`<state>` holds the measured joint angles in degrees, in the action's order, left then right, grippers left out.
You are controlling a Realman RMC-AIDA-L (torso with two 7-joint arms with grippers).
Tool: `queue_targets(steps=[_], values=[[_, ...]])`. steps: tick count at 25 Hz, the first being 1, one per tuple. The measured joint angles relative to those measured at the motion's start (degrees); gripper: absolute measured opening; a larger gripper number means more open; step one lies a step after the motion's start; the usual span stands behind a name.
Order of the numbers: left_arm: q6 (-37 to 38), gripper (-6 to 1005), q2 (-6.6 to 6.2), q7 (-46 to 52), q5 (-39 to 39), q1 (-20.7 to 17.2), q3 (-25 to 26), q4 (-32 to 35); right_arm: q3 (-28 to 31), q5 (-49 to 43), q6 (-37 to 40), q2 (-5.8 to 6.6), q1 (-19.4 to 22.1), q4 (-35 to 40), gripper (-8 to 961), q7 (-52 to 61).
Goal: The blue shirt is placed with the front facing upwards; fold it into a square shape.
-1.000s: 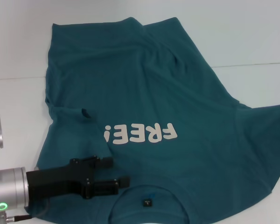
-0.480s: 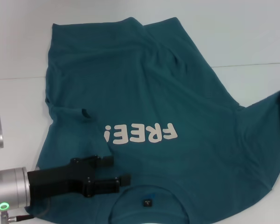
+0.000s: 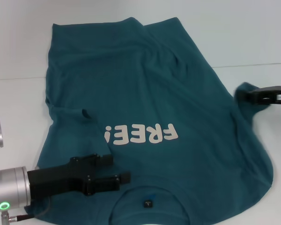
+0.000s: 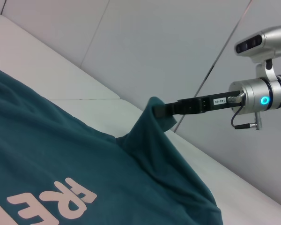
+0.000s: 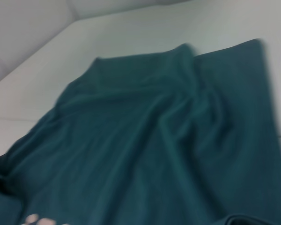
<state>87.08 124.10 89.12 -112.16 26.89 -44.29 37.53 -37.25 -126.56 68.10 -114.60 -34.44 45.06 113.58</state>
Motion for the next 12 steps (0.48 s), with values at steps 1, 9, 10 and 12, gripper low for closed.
queue_targets(steps=[1,9,10,12], values=[[0.0,920,0.0,0.0,0.0,0.0,0.0,0.0,-0.8,-0.1,-0.1,-0.52,-0.6,-0.1,149,0.0],[-0.6,919,0.0,0.0,0.0,0.0,0.0,0.0,-5.9,-2.1,-2.0,-3.2,-4.2,-1.8,170,0.5],[-0.6,919,0.0,0.0,0.0,0.0,0.0,0.0,-6.1,-2.1,-2.3,-3.31,-4.4,-1.9,173,0.5],[-0.6,919,0.0,0.0,0.0,0.0,0.0,0.0,-6.2,-2.2,-2.9,-3.69,-4.5,-2.1,178,0.5]])
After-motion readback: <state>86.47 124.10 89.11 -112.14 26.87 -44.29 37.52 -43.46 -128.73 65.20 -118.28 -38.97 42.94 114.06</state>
